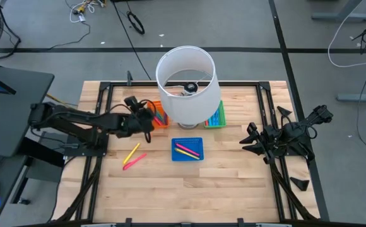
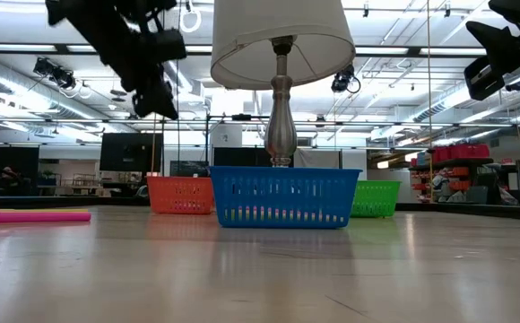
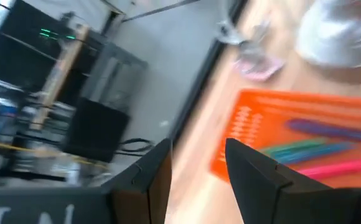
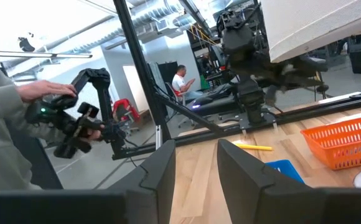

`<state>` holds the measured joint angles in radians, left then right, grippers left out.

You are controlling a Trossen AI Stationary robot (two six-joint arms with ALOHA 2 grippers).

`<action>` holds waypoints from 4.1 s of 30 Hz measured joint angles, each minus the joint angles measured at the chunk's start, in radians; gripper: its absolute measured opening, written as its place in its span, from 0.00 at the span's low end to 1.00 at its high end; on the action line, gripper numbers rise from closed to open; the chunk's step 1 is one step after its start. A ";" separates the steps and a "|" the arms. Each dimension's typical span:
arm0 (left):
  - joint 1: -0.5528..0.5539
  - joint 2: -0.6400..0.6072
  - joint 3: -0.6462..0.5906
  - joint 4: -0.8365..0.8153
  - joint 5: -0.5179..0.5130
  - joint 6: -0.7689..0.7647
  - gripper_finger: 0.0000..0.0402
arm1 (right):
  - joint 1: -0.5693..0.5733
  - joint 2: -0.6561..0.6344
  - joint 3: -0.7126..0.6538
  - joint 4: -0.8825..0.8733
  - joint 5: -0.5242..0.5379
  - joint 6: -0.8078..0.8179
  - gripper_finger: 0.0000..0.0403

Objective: Pick & Place Markers
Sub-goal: Put the pink pen into the blue bin

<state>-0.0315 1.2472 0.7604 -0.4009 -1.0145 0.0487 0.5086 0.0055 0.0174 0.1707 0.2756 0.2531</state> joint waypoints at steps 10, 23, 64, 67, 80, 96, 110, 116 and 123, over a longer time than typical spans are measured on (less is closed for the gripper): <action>-0.085 0.000 0.162 -0.431 0.411 -0.511 0.39 | 0.000 0.000 0.000 0.000 0.000 0.000 0.29; -0.091 0.000 0.201 -0.658 0.991 -0.919 0.39 | 0.000 0.000 0.000 0.000 0.000 0.000 0.29; -0.222 0.287 0.146 -0.497 1.086 -1.060 0.35 | 0.000 0.000 0.000 0.000 0.000 0.000 0.29; -0.231 0.317 0.146 -0.473 1.086 -1.061 0.34 | 0.000 0.000 0.000 0.000 0.000 0.000 0.29; -0.232 0.434 0.145 -0.418 1.050 -1.058 0.34 | 0.000 0.000 0.000 0.000 0.000 0.000 0.29; -0.230 0.443 0.118 -0.359 1.106 -0.875 0.21 | 0.000 0.000 0.000 0.000 0.000 0.000 0.29; -0.231 0.441 0.142 -0.397 1.121 -0.803 0.08 | 0.000 0.000 0.000 0.000 0.000 0.000 0.29; -0.241 0.396 0.239 -0.480 1.117 -0.716 0.06 | 0.000 0.000 0.000 0.000 0.000 0.000 0.29; -0.298 0.392 0.367 -0.559 1.162 -0.625 0.06 | 0.000 0.000 0.000 0.000 0.000 0.000 0.29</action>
<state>-0.3296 1.6389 1.1272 -0.9595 0.1470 -0.5766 0.5083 0.0053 0.0174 0.1711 0.2756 0.2531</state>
